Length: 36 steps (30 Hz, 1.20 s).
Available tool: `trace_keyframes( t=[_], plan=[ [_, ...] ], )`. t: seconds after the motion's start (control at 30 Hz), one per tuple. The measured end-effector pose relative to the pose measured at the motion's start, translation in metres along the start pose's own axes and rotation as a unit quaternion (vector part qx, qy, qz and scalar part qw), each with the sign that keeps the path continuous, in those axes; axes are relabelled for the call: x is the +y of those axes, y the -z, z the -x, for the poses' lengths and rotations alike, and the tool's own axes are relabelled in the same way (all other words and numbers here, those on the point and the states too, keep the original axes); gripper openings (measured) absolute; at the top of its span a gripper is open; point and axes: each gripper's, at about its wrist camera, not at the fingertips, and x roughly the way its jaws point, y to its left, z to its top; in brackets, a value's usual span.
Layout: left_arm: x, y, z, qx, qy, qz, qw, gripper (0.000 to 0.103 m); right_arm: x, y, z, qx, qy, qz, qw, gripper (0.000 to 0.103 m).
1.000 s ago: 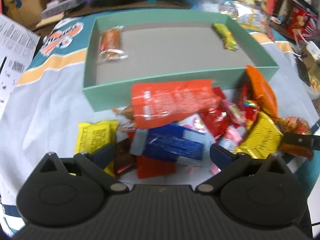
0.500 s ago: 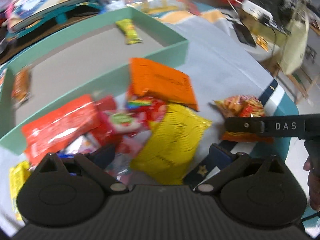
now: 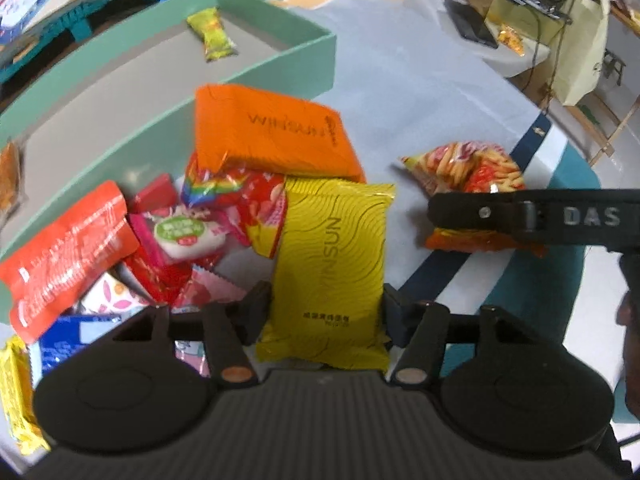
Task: Organize snacks
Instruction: 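Grasp the yellow WINSUN packet with left tool while right grasps the fries bag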
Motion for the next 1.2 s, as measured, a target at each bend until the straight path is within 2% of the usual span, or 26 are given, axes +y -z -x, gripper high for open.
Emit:
trace_keyframes(
  t=[0.07,0.1,0.17,0.4,0.63,0.8,0.9,1.07,1.2],
  plan=[
    [-0.003,0.000,-0.002,-0.006,-0.007,-0.005,0.9999,0.060,0.001,0.001,0.001,-0.001,0.002,0.002,1.000,0.051],
    [-0.005,0.000,-0.002,-0.010,-0.010,-0.009,0.9999,0.055,0.002,0.001,0.001,-0.001,0.005,0.003,1.000,0.051],
    [-0.009,0.001,0.002,-0.015,-0.008,-0.014,0.9998,0.053,0.004,0.002,0.003,-0.001,0.013,0.007,1.000,0.051],
    [-0.013,0.005,0.038,-0.044,0.054,-0.013,0.9975,0.052,0.004,-0.005,0.017,-0.012,0.026,0.004,1.000,0.050],
    [-0.004,0.000,0.077,-0.100,0.074,0.010,0.9922,0.053,0.021,-0.021,0.038,-0.043,0.032,0.024,0.998,0.050],
    [0.035,-0.010,0.091,-0.130,0.038,0.056,0.9892,0.053,0.047,-0.044,0.039,-0.053,0.024,0.054,0.997,0.050],
    [0.074,-0.017,0.094,-0.137,0.009,0.095,0.9860,0.053,0.067,-0.062,0.030,-0.052,0.013,0.072,0.996,0.050],
    [0.139,-0.031,0.097,-0.149,-0.040,0.134,0.9790,0.053,0.113,-0.099,-0.005,-0.037,0.002,0.112,0.993,0.050],
    [0.194,-0.046,0.084,-0.142,-0.072,0.170,0.9726,0.053,0.150,-0.125,-0.043,-0.023,-0.010,0.137,0.990,0.050]
  ],
)
